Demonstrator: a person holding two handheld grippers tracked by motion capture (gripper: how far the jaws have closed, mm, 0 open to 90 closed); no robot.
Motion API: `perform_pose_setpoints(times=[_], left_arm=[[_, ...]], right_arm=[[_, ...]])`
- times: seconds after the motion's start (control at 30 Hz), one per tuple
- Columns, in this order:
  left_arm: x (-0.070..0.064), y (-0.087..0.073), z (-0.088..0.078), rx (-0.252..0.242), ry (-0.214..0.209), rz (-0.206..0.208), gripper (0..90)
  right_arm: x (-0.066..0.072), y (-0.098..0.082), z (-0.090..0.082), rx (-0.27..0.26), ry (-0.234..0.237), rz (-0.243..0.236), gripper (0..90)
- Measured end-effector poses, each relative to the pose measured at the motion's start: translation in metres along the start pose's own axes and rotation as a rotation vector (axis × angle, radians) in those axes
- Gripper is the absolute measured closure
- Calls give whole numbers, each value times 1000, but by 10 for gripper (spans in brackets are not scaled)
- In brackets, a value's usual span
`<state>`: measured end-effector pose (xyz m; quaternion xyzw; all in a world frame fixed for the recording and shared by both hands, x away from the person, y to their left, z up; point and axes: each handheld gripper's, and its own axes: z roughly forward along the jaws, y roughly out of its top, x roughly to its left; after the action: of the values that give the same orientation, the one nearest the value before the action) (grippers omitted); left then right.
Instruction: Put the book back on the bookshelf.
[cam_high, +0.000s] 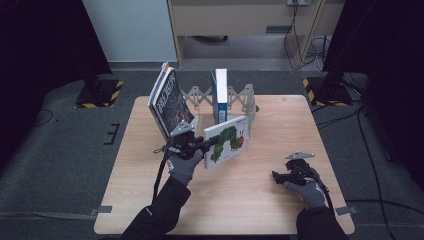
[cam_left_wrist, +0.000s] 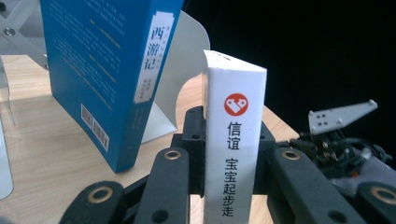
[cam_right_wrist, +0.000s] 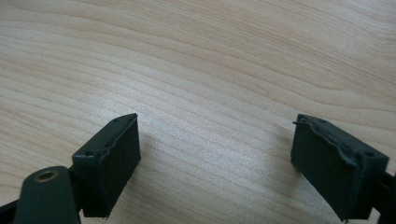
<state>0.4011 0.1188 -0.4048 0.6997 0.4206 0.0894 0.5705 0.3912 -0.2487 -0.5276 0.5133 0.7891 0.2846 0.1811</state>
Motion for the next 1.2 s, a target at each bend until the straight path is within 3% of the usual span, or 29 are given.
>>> perform_pose_setpoints(times=[0.2, 0.33, 0.5, 0.7, 0.83, 1.2], left_arm=[[-9, 3, 8, -23, 62, 29, 742], [-14, 5, 12, -46, 80, 31, 742], [-20, 6, 20, -63, 110, 62, 742], [-22, 5, 30, -80, 129, 42, 742], [-26, 4, 39, -87, 156, 58, 742], [-27, 5, 58, -96, 186, 41, 742]], right_arm=[[0, 0, 1, -9, 0, 2, 144], [0, -1, 1, -10, 0, 0, 140], [0, -1, 1, -12, -1, 2, 138], [0, -1, 2, -15, -1, -2, 136], [0, -1, 2, -18, -1, -2, 134], [0, -1, 2, -19, 1, -4, 133]])
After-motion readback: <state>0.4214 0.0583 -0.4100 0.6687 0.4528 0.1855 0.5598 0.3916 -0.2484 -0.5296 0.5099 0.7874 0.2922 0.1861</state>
